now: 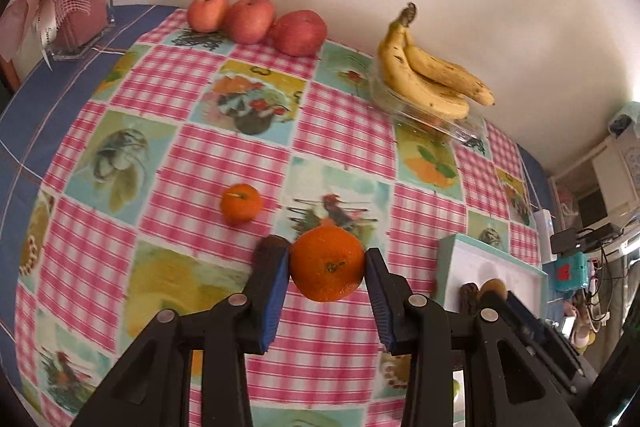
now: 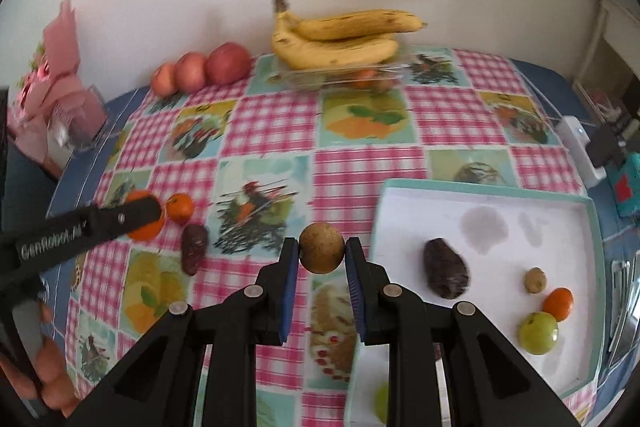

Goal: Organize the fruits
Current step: 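Carry the brown round fruit and orange over the white tray with both tools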

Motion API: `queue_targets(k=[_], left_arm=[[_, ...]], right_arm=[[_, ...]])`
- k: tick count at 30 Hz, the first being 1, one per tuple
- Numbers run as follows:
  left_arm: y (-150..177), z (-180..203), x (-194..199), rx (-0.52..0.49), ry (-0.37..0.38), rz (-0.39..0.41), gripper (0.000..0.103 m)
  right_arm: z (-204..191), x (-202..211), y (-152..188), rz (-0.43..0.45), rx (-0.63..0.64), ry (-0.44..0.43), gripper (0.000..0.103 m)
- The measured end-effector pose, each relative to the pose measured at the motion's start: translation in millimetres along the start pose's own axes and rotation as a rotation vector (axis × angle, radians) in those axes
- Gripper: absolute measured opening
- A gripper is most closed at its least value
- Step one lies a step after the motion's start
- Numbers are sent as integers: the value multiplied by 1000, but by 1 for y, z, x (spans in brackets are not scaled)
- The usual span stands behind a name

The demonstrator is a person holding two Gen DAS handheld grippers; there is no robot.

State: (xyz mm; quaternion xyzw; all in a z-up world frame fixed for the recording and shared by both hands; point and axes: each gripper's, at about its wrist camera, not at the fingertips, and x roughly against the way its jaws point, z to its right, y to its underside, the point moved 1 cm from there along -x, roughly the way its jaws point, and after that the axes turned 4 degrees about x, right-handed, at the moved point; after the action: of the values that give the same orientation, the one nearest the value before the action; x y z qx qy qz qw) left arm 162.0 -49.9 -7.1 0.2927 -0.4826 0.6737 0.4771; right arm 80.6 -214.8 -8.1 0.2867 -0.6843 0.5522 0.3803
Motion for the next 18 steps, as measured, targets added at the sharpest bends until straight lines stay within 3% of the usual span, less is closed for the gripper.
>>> queue_targets(k=[9, 18], left_arm=[[23, 55, -9, -101, 11, 13, 41], [52, 116, -24, -241, 84, -44, 41]], right_arm=[[70, 10, 0, 34, -136, 51, 25], [157, 17, 15, 29, -303, 132, 25]])
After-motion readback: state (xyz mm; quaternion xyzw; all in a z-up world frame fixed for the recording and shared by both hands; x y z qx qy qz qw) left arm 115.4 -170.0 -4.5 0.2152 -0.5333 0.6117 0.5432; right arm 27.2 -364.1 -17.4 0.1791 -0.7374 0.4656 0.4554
